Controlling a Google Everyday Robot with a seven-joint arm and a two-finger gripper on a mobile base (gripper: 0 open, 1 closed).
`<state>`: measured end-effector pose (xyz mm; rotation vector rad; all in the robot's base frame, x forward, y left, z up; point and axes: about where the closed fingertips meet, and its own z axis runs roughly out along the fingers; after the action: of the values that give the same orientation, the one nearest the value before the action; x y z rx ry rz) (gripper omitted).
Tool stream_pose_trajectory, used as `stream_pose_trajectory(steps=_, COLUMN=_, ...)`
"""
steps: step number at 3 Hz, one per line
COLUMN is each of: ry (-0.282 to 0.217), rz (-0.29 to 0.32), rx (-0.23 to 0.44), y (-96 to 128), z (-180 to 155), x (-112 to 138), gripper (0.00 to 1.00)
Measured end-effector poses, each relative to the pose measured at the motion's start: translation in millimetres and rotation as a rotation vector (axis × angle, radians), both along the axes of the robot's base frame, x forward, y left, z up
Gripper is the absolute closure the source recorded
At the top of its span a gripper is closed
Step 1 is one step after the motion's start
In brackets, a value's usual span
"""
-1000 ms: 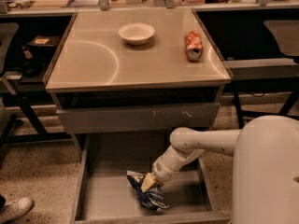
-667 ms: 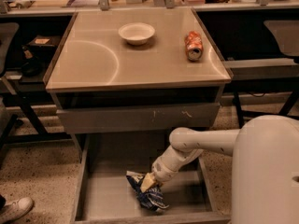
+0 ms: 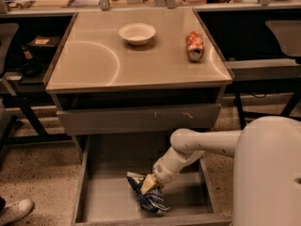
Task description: Place blue chip bag into middle drawer
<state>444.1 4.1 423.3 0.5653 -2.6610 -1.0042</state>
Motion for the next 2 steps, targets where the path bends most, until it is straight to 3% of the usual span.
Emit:
stream_pose_trajectory(steps=1, ry=0.000, rz=0.000, rx=0.000, y=0.0, z=0.0, x=0.0, gripper=0.11)
stream_pose_trajectory(steps=2, ry=0.000, rz=0.000, rx=0.000, y=0.0, z=0.0, x=0.0, gripper=0.00)
